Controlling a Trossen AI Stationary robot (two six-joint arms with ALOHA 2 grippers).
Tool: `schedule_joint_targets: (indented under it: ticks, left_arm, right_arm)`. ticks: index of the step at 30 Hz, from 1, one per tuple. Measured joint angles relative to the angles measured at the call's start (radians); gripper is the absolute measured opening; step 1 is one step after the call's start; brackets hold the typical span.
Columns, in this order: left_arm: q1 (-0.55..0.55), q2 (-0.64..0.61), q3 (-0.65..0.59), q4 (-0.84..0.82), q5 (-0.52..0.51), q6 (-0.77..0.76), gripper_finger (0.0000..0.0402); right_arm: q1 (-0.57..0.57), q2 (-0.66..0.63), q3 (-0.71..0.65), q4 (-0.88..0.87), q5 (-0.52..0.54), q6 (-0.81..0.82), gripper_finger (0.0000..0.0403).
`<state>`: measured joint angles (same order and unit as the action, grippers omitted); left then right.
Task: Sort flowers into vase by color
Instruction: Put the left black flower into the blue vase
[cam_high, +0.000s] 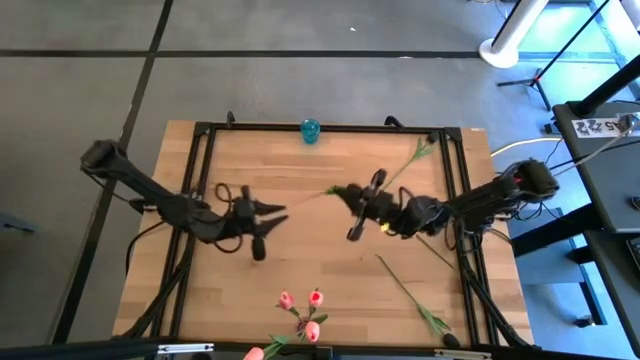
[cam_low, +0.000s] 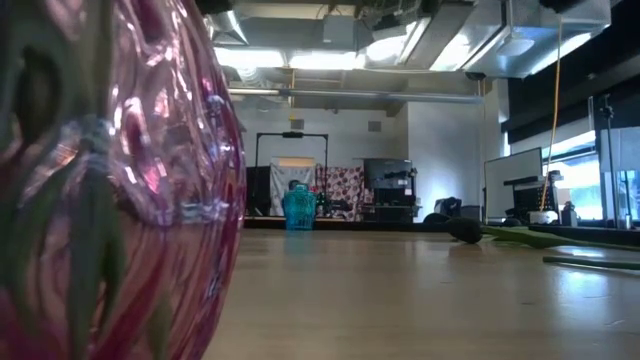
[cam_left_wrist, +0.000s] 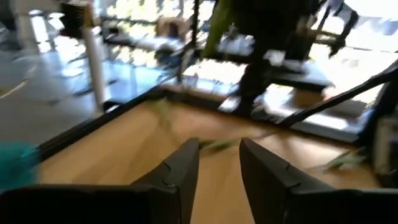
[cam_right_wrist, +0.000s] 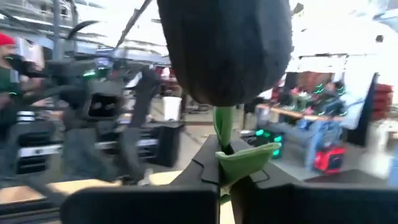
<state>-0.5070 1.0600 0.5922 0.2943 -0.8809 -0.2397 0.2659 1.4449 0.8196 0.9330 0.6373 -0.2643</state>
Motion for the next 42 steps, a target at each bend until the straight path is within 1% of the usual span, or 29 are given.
schedule_joint_targets:
  ticks: [2,4,5,7,9,12,14,18,20,23,26,33,36,39,41,42]
  left_arm:
    - [-0.026,-0.072,0.0,-0.164,-0.058,-0.076,0.0113]
    - [-0.043,-0.128,-0.013,-0.303,-0.092,-0.162,0.0111]
    - [-0.046,-0.146,-0.027,-0.348,-0.099,-0.204,0.0109]
    - [-0.048,-0.166,-0.071,-0.382,-0.099,-0.265,0.0104]
    - [-0.047,-0.165,-0.122,-0.381,-0.097,-0.305,0.01]
    - [-0.037,-0.149,-0.199,-0.335,-0.091,-0.342,0.0095]
    - [-0.029,-0.141,-0.247,-0.296,-0.071,-0.354,0.0093]
    - [-0.024,-0.111,-0.332,-0.13,-0.035,-0.355,0.0092]
    - [-0.023,-0.096,-0.361,-0.066,-0.016,-0.353,0.0092]
    - [-0.023,-0.084,-0.379,-0.041,-0.004,-0.354,0.0092]
    - [-0.022,-0.083,-0.382,-0.036,-0.002,-0.347,0.0092]
    - [-0.021,-0.084,-0.382,-0.033,-0.034,-0.275,0.0092]
    - [-0.012,-0.084,-0.382,0.005,-0.051,-0.236,0.0092]
    - [0.03,-0.084,-0.382,0.053,-0.049,-0.178,0.0092]
    - [0.078,-0.084,-0.382,0.081,-0.015,-0.137,0.0092]
    - [0.108,-0.084,-0.382,0.091,0.019,-0.118,0.0092]
  right_arm:
    - [-0.055,-0.047,0.001,-0.048,0.001,-0.009,0.0007]
    - [-0.135,-0.076,0.002,-0.11,-0.004,-0.009,0.0007]
    - [-0.183,-0.082,0.006,-0.147,-0.022,-0.005,0.0007]
    - [-0.286,-0.083,0.034,-0.234,-0.093,0.022,0.0005]
    - [-0.392,-0.074,0.081,-0.328,-0.201,0.066,0.0004]
    - [-0.529,-0.047,0.157,-0.401,-0.347,0.111,0.0006]
    - [-0.598,-0.027,0.215,-0.417,-0.403,0.114,0.0005]
    - [-0.704,0.039,0.332,-0.458,-0.554,0.171,0.0003]
    - [-0.74,0.086,0.384,-0.507,-0.616,0.2,0.0005]
    - [-0.775,0.134,0.458,-0.572,-0.641,0.207,0.0005]
    - [-0.8,0.159,0.497,-0.612,-0.66,0.207,0.0004]
    - [-0.83,0.186,0.497,-0.644,-0.678,0.207,0.0007]
    - [-0.831,0.2,0.495,-0.649,-0.686,0.204,0.0006]
    - [-0.83,0.216,0.495,-0.622,-0.694,0.202,0.0006]
    - [-0.83,0.23,0.496,-0.61,-0.695,0.201,0.0006]
    - [-0.831,0.237,0.496,-0.611,-0.7,0.199,0.0006]
